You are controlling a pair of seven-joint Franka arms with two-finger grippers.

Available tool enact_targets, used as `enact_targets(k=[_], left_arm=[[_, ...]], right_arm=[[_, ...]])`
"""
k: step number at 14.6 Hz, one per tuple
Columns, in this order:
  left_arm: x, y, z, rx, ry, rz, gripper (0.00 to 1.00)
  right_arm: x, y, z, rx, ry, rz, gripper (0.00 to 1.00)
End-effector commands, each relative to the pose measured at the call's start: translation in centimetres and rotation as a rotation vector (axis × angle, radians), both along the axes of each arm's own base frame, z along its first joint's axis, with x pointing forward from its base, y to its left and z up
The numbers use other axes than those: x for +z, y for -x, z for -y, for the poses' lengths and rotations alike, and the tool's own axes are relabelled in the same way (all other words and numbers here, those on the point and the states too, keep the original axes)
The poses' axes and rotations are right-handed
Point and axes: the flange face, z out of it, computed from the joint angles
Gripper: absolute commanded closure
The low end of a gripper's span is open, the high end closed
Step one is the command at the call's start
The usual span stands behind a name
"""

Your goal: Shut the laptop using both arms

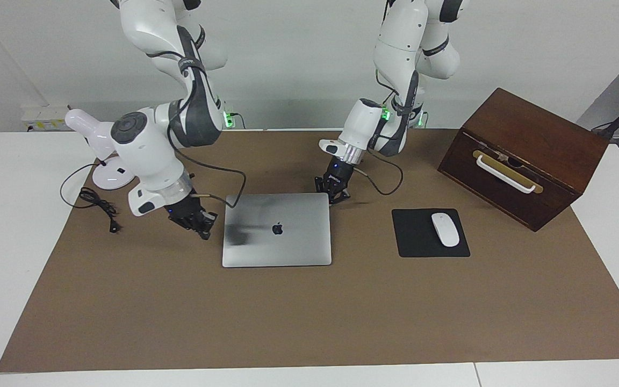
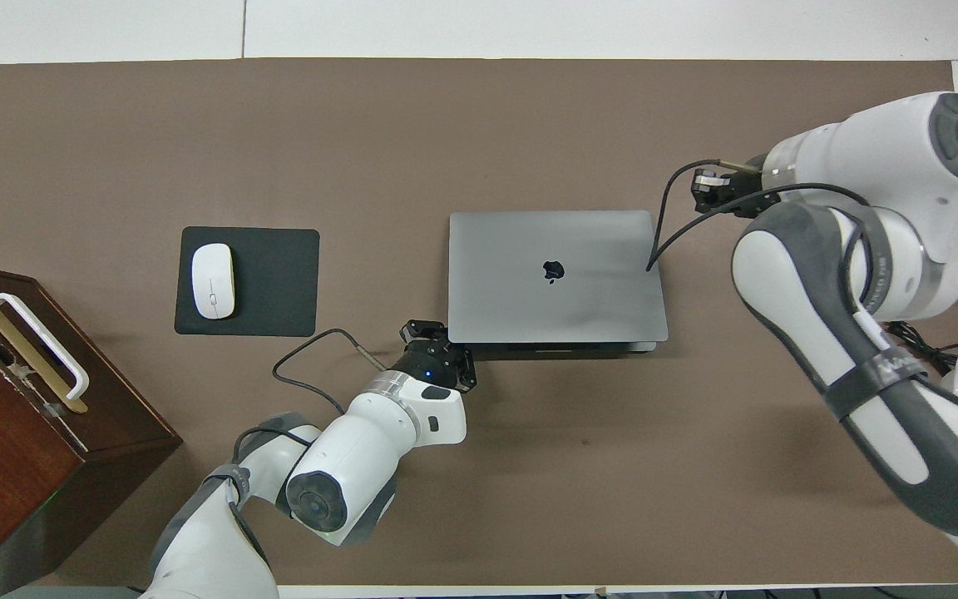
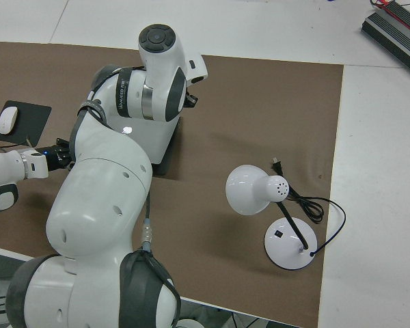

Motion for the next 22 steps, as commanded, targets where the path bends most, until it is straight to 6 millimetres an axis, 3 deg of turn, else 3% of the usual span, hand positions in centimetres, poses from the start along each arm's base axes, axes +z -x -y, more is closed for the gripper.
enact_targets(k=[1, 4, 6, 9, 12, 14, 17, 20, 22], left_arm=[[-6.4, 0.8, -3.8, 0.035, -0.121, -0.125, 1.0], [-5.7, 0.6, -3.7, 0.081, -0.084, -0.137, 1.0], [-4.1, 0.4, -3.5, 0.089, -0.062, -0.123, 1.0], [-2.1, 0.2, -3.4, 0.094, -0.062, -0.135, 1.0], [0.6, -0.7, -4.3, 0.11, -0.087, -0.177, 1.0], [3.5, -1.5, -5.5, 0.127, -0.114, -0.223, 1.0], [7.3, -2.2, -7.2, 0.156, -0.139, -0.276, 1.0], [10.2, -2.6, -8.0, 0.167, -0.16, -0.322, 1.0], [11.0, -2.6, -8.4, 0.173, -0.163, -0.334, 1.0]], right_arm=[[3.0, -1.0, 6.3, 0.118, 0.087, 0.062, 0.99], [7.4, -1.0, 10.6, 0.249, 0.209, 0.021, 0.57], [10.8, -0.4, 11.5, 0.293, 0.234, -0.025, 0.37], [15.4, 1.4, 11.1, 0.283, 0.21, -0.046, 0.26], [18.8, 3.8, 8.9, 0.162, 0.167, -0.064, 0.15], [19.9, 4.3, 6.7, 0.098, 0.153, -0.063, 0.04], [21.9, 6.1, 4.5, 0.086, 0.149, -0.073, 0.0], [24.2, 9.0, 4.2, 0.083, 0.171, -0.107, 0.0], [24.1, 9.9, 4.9, 0.08, 0.192, -0.128, 0.0]])
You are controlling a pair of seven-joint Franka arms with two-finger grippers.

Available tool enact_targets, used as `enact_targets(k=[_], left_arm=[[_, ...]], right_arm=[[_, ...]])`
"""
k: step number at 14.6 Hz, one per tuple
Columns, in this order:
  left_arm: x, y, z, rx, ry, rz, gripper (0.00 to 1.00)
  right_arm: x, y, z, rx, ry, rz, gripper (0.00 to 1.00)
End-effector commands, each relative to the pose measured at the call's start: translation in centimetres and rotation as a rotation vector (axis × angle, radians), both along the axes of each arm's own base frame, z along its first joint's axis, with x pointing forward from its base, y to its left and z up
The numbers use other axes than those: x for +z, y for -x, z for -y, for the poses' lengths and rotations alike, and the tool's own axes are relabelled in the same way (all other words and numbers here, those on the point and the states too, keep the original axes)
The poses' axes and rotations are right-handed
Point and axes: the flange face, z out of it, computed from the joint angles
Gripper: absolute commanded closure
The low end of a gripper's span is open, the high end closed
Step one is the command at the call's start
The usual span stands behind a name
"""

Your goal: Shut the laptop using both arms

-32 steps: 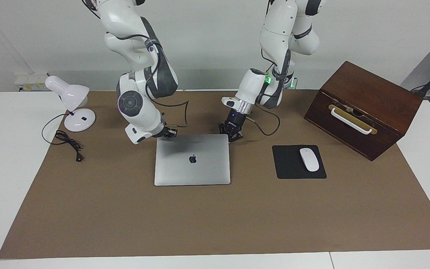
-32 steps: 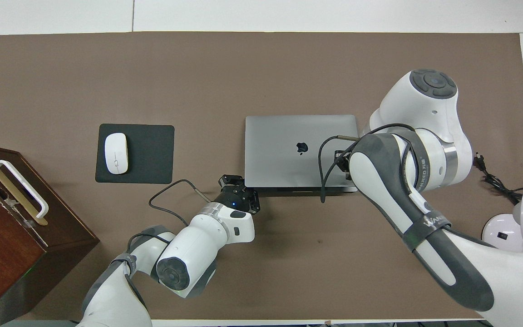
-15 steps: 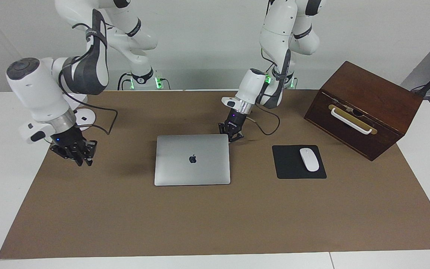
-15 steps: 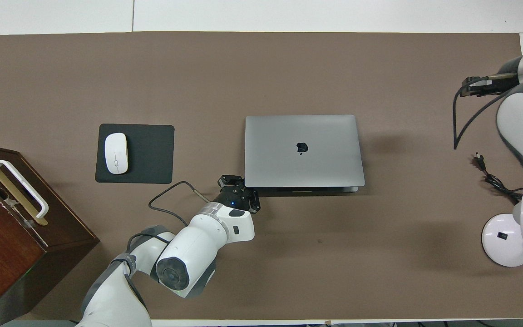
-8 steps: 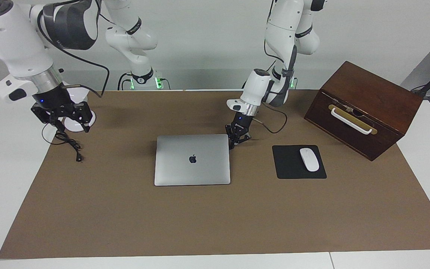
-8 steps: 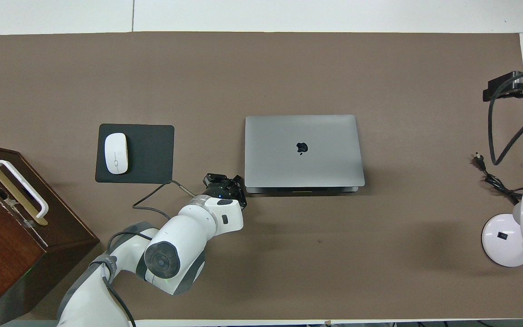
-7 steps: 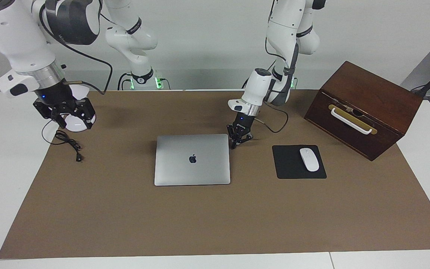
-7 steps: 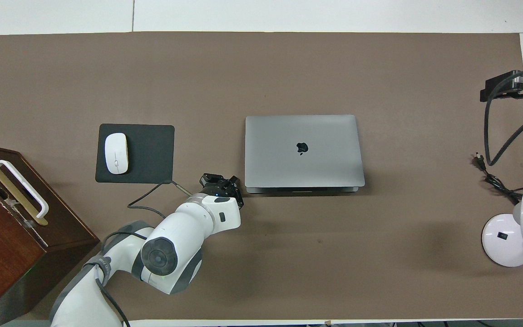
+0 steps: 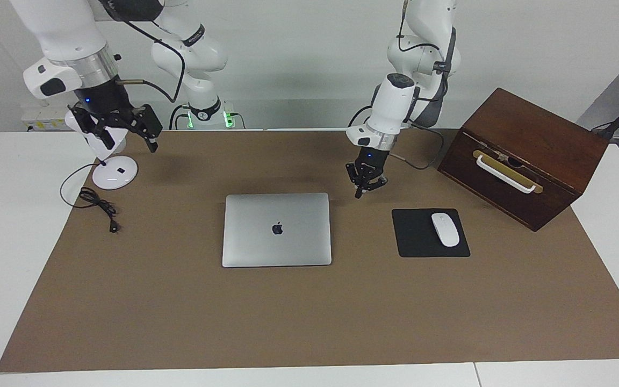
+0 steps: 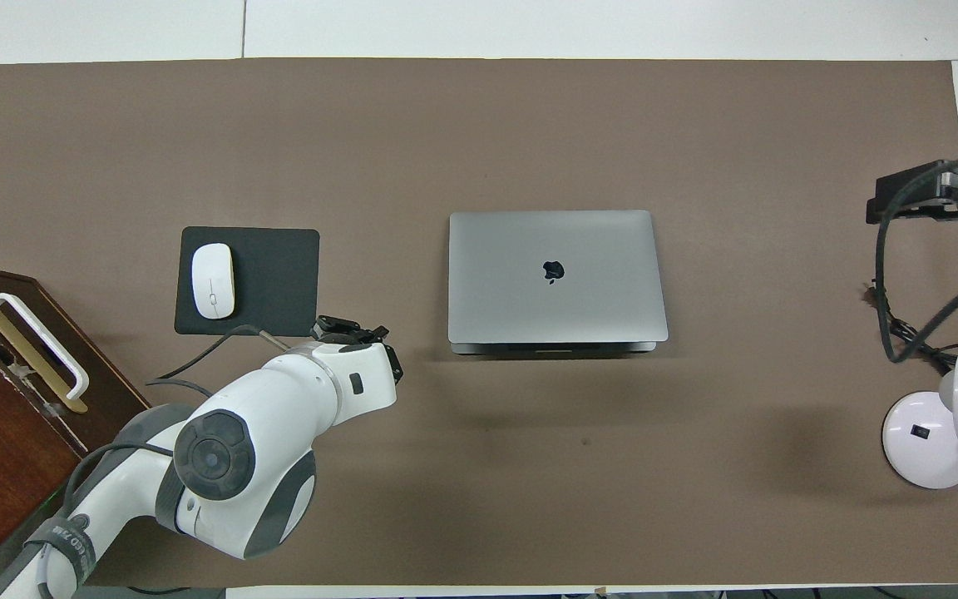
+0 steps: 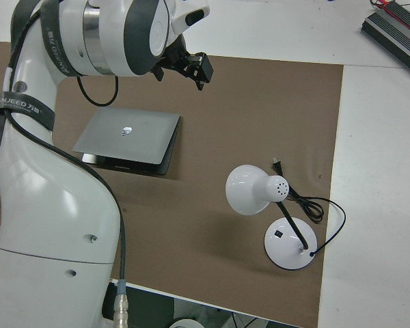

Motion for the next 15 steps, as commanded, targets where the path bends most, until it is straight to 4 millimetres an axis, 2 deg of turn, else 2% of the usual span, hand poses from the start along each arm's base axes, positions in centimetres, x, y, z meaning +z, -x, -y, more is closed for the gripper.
enact_targets(k=[1, 3, 6, 8, 11, 13, 14, 15], left_arm=[[1.3, 0.2, -0.9, 0.002, -0.008, -0.02, 1.0], [2.3, 0.0, -1.4, 0.01, -0.02, -0.048, 1.0], [5.5, -1.2, -2.7, 0.045, -0.044, -0.122, 1.0], [8.1, -2.3, -4.0, 0.07, -0.066, -0.182, 0.93], [11.1, -3.8, -6.1, 0.11, -0.086, -0.251, 0.83], [12.6, -4.4, -8.1, 0.146, -0.092, -0.272, 0.66], [13.0, -4.5, -9.0, 0.159, -0.098, -0.282, 0.5], [13.7, -4.8, -10.2, 0.183, -0.098, -0.287, 0.1]], right_arm=[[-0.2, 1.3, 1.0, -0.027, 0.026, -0.019, 0.0], [-1.1, 1.9, 1.2, -0.037, 0.03, -0.02, 0.0], [-1.6, 1.9, 2.2, -0.052, 0.034, -0.007, 0.0], [-1.7, 1.7, 3.7, -0.077, 0.034, 0.005, 0.0], [-2.0, 0.9, 4.5, -0.086, 0.032, 0.048, 0.0], [-1.9, 0.9, 5.0, -0.093, 0.032, 0.046, 0.0], [-1.8, 1.0, 5.0, -0.093, 0.032, 0.045, 0.0], [-1.7, 1.0, 4.6, -0.087, 0.032, 0.046, 0.0]])
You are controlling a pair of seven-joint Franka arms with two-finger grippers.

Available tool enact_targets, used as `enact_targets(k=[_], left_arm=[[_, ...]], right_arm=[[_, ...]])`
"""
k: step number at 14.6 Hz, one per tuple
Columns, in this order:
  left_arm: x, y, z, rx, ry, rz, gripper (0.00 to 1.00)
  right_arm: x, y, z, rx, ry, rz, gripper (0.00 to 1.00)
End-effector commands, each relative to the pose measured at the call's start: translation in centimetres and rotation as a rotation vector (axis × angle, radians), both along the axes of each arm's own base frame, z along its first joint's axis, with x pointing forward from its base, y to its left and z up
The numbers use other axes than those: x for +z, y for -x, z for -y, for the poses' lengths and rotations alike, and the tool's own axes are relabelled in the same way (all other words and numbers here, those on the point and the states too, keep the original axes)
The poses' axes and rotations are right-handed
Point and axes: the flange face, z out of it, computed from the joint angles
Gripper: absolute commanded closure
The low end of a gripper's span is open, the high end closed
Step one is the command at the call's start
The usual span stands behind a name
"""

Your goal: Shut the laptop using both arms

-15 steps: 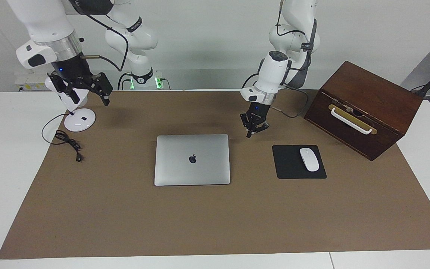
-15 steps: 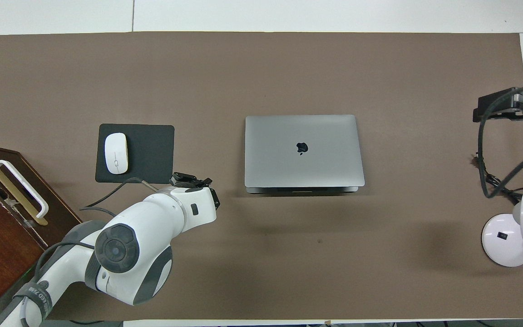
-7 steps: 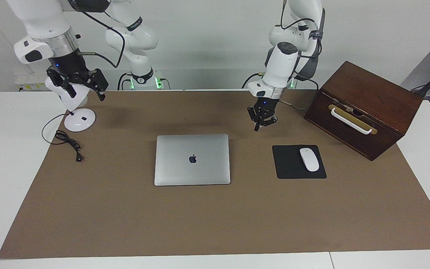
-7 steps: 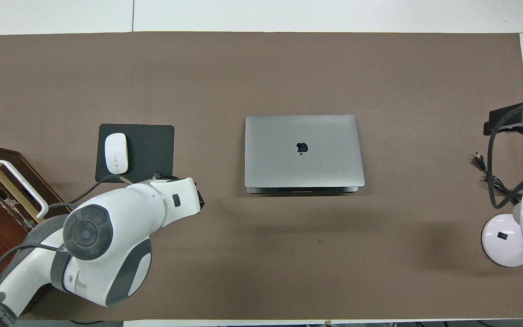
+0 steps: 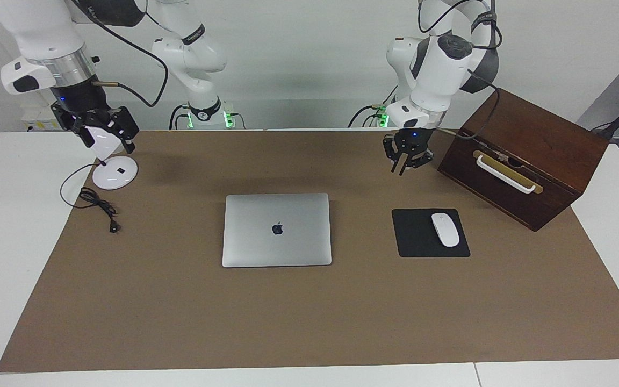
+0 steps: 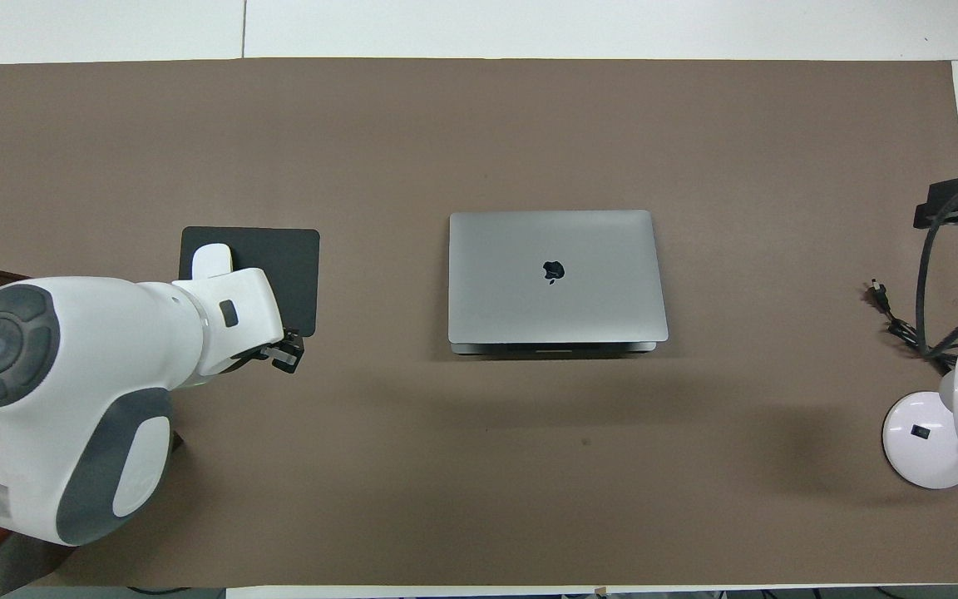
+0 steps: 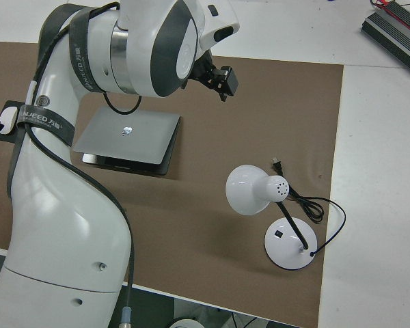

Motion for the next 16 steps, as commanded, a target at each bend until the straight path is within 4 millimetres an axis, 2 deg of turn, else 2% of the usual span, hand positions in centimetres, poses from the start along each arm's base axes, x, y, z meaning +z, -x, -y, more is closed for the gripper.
enact_targets(k=[1, 4, 8, 9, 12, 16], left_arm=[[1.9, -0.6, -3.4, 0.053, -0.012, -0.028, 0.0], [3.4, -1.4, -8.4, 0.15, -0.006, -0.006, 0.0], [5.9, -2.8, -15.3, 0.299, 0.003, 0.032, 0.0], [6.4, -3.2, -16.3, 0.324, 0.007, 0.044, 0.0], [8.8, -4.8, -18.7, 0.369, 0.012, 0.062, 0.0], [13.2, -7.5, -19.0, 0.414, 0.013, -0.002, 0.0]], right_arm=[[0.4, 0.6, -0.2, 0.002, 0.022, 0.012, 0.0], [0.6, 0.9, -0.3, 0.024, 0.023, -0.014, 0.0], [0.7, 0.9, 0.6, 0.171, 0.061, -0.015, 0.0], [0.8, 0.9, 0.6, 0.188, 0.068, -0.012, 0.0], [1.3, 0.9, 0.4, 0.187, 0.067, -0.005, 0.0], [1.3, 1.1, 0.5, 0.18, 0.062, -0.017, 0.0]])
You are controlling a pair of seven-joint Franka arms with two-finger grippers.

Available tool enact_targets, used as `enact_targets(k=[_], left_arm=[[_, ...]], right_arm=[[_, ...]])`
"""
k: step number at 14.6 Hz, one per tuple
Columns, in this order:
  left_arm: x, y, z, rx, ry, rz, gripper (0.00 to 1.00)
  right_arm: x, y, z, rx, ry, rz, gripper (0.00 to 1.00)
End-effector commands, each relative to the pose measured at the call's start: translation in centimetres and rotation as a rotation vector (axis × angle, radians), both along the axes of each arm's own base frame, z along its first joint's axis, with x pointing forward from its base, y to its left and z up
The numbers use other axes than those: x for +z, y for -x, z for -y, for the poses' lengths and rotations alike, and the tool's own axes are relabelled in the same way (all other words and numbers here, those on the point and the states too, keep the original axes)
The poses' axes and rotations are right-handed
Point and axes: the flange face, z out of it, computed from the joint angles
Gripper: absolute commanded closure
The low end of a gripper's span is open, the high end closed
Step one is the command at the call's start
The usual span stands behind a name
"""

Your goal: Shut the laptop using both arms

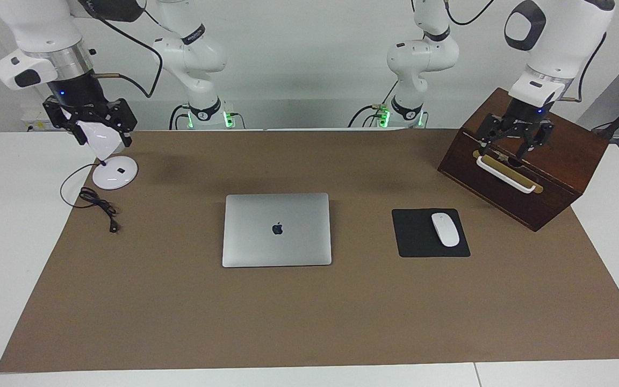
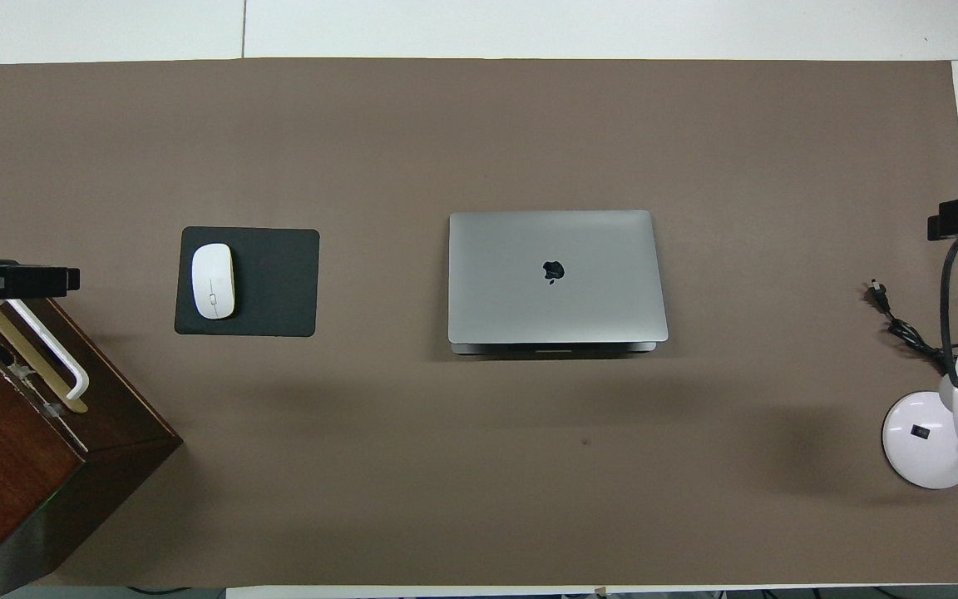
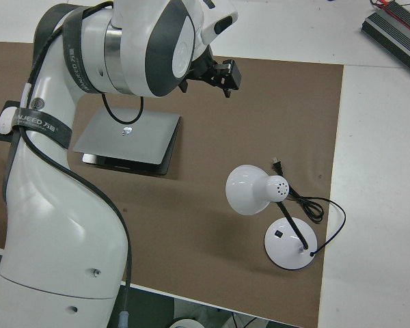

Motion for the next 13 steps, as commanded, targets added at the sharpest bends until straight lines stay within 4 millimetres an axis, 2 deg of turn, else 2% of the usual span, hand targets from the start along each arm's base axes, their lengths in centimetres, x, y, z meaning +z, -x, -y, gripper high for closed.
enact_targets(k=[1, 5, 7, 9, 13], left_arm=[[2.9, -2.8, -0.2, 0.022, 0.005, -0.073, 0.0], [3.9, -3.1, -0.5, 0.009, -0.052, -0.187, 0.0], [3.7, -3.0, -0.6, 0.039, -0.073, -0.197, 0.0], [3.9, -3.1, 0.2, 0.156, -0.065, -0.189, 0.0], [3.8, -3.4, 0.3, 0.159, -0.066, -0.167, 0.0]], right_arm=[[0.4, 0.6, 0.3, 0.013, 0.017, -0.013, 0.0], [-0.2, 1.1, 0.0, 0.01, 0.001, -0.053, 0.0], [-0.4, 1.5, 0.0, 0.009, -0.001, -0.079, 0.0], [-1.0, 1.5, 0.0, 0.01, -0.004, -0.098, 0.0], [-1.6, 1.6, 0.1, 0.01, -0.005, -0.11, 0.0]])
